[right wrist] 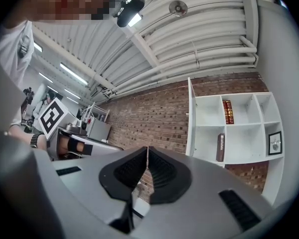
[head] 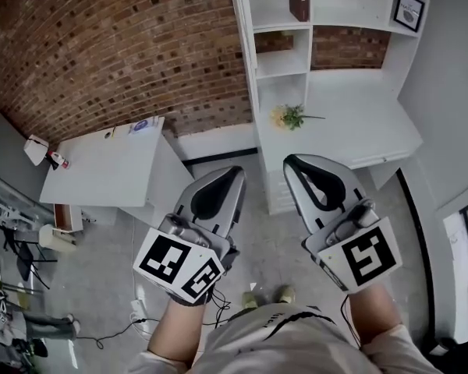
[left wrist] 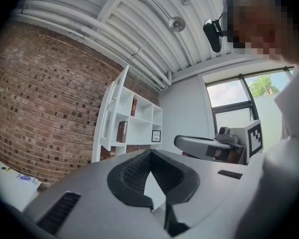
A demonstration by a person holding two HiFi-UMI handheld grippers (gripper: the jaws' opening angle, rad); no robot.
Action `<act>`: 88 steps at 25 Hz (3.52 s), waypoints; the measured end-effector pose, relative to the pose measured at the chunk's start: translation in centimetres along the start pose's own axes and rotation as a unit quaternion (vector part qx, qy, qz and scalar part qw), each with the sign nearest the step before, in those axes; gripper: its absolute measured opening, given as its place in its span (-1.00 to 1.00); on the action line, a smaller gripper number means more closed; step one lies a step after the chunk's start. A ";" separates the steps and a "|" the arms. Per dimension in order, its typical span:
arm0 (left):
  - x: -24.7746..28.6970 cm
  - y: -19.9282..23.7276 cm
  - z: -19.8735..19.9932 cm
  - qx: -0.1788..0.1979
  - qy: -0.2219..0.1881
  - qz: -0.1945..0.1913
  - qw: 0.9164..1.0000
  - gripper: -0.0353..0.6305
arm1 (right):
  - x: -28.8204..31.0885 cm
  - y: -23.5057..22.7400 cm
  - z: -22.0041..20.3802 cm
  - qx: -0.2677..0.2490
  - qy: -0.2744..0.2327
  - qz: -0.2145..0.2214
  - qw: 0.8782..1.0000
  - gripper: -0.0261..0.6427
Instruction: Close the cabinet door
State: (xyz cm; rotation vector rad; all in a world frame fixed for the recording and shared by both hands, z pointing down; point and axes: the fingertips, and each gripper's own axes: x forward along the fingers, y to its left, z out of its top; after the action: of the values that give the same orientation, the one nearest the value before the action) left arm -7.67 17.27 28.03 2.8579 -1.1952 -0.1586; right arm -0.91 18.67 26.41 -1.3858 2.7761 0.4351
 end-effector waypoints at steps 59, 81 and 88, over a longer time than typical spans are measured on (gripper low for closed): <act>21.7 23.3 -1.3 0.019 -0.009 -0.116 0.993 -0.86 | 29.7 -19.8 -13.8 -0.003 0.107 -0.242 0.964 -0.50; 28.6 22.4 -3.4 0.023 0.016 -0.144 0.989 -0.86 | 26.5 -26.0 -14.9 -0.016 0.117 -0.241 0.963 -0.66; 30.7 21.7 -3.8 0.021 0.016 -0.145 0.989 -0.86 | 25.3 -28.8 -15.5 0.004 0.112 -0.222 0.969 -0.66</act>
State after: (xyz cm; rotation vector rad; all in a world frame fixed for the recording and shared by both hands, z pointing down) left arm -1.24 -19.83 31.04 3.0431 -0.7800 -0.0963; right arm 8.07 -21.41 31.08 -2.0965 2.4913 0.2648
